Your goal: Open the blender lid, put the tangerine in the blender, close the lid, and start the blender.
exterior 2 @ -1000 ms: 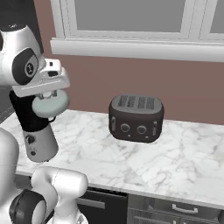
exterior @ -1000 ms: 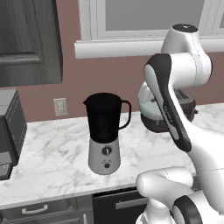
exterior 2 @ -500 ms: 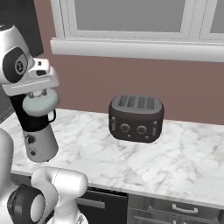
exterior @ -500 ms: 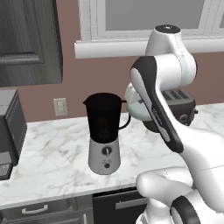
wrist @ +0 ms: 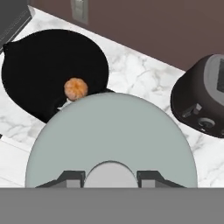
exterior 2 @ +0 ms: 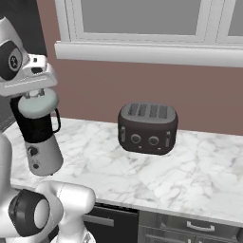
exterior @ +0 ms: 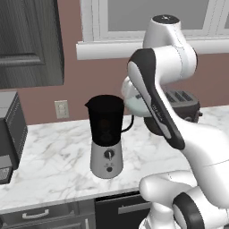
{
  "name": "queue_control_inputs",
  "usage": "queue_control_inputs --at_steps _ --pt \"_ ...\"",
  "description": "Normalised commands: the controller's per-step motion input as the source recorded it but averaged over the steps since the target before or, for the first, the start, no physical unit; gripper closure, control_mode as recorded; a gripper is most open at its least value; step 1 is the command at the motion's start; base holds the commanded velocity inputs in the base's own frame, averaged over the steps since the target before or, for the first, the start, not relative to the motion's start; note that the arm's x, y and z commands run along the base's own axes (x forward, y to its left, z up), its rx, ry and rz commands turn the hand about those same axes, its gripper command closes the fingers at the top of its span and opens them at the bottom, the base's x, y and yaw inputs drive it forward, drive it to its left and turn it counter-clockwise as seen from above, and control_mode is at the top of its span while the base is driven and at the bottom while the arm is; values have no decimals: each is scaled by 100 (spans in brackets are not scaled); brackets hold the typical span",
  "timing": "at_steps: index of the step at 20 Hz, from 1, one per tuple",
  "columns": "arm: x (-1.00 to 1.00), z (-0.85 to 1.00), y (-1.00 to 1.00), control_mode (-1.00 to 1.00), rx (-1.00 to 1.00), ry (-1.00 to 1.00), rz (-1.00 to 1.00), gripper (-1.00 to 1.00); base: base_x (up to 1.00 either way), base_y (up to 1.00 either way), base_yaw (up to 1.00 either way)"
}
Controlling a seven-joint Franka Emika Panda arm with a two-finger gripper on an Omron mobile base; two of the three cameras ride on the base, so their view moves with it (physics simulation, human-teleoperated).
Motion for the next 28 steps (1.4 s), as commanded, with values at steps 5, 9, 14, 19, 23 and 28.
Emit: queue_control_inputs --at_steps 5,9,14,19,23,28 --pt "21 7 41 -100 0 0 0 100 0 0 0" --pt "25 0 44 -100 0 0 -2 100 0 0 0" --pt "31 0 40 -100 0 0 -5 100 0 0 0" --pt "22 0 24 -100 2 0 -5 100 0 0 0" --pt "18 0 24 -100 5 0 -3 100 0 0 0" --pt "17 -1 17 -100 7 0 0 100 0 0 0"
